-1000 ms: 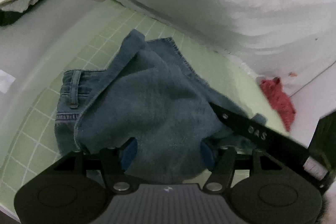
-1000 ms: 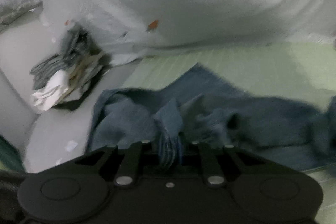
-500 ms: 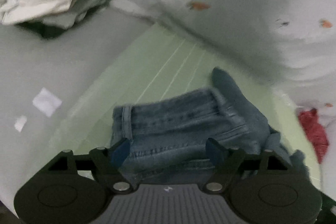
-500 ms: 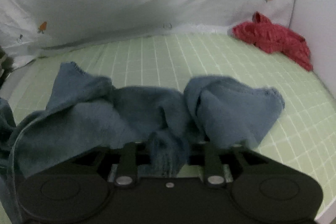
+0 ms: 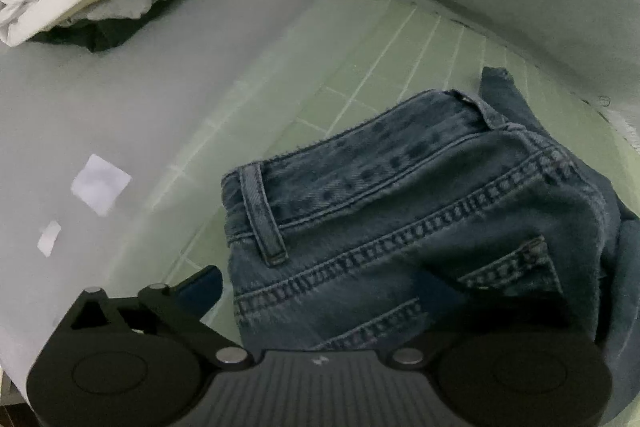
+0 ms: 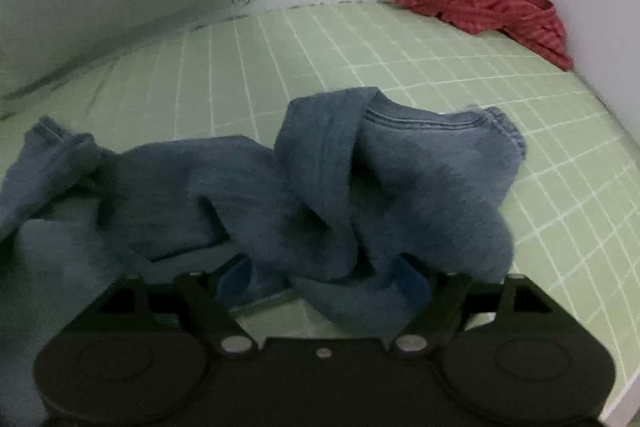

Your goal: Fold clothes

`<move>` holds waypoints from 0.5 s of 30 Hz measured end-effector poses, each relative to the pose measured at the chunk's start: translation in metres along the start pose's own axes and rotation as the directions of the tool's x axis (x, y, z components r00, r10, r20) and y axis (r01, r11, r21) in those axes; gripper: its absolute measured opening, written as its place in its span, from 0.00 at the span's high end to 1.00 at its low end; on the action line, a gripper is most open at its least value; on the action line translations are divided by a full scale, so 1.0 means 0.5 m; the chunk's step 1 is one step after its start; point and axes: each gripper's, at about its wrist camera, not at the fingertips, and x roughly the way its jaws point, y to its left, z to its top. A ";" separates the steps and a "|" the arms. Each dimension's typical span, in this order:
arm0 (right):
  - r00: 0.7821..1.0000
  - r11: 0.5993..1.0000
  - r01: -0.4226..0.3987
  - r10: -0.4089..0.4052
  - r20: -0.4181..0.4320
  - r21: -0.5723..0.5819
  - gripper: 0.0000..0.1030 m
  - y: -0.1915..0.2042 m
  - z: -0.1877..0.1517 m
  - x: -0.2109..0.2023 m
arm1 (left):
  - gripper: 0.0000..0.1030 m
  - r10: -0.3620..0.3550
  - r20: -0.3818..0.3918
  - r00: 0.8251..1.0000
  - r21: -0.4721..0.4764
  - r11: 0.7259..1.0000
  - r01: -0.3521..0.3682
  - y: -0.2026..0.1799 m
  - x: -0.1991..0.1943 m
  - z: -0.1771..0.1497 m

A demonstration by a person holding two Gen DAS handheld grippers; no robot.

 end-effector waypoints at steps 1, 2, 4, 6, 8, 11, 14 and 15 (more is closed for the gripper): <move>1.000 1.000 0.000 0.000 -0.007 -0.006 0.19 0.007 0.005 0.010 | 0.00 -0.003 -0.010 1.000 -0.003 1.000 0.003 0.000 0.006 0.004; 1.000 1.000 -0.004 0.004 -0.015 -0.010 0.19 0.014 0.013 0.020 | 0.00 -0.006 -0.020 1.000 -0.004 1.000 0.006 0.000 0.011 0.009; 1.000 1.000 -0.001 0.000 -0.030 -0.011 0.14 0.028 0.028 0.038 | 0.00 -0.013 -0.041 0.999 -0.008 1.000 0.012 0.002 0.023 0.017; 0.999 1.000 0.003 -0.004 -0.033 -0.022 0.13 0.036 0.045 0.055 | 0.00 -0.018 -0.064 0.998 -0.017 1.000 0.017 0.003 0.036 0.025; 1.000 0.999 0.000 -0.002 -0.029 -0.044 0.13 0.050 0.068 0.073 | 0.00 -0.027 -0.086 0.996 -0.032 0.999 0.024 0.005 0.048 0.032; 0.999 0.996 -0.036 0.035 -0.015 -0.085 0.13 0.074 0.114 0.106 | 0.00 -0.045 -0.110 0.993 -0.057 0.998 0.039 0.010 0.062 0.035; 0.997 0.986 -0.070 0.071 -0.001 -0.151 0.13 0.114 0.169 0.147 | 0.00 -0.055 -0.111 0.992 -0.057 0.997 0.049 0.011 0.064 0.033; 0.997 0.980 -0.076 0.078 0.005 -0.183 0.11 0.131 0.187 0.162 | 0.00 -0.054 -0.110 0.993 -0.051 0.998 0.049 0.009 0.064 0.033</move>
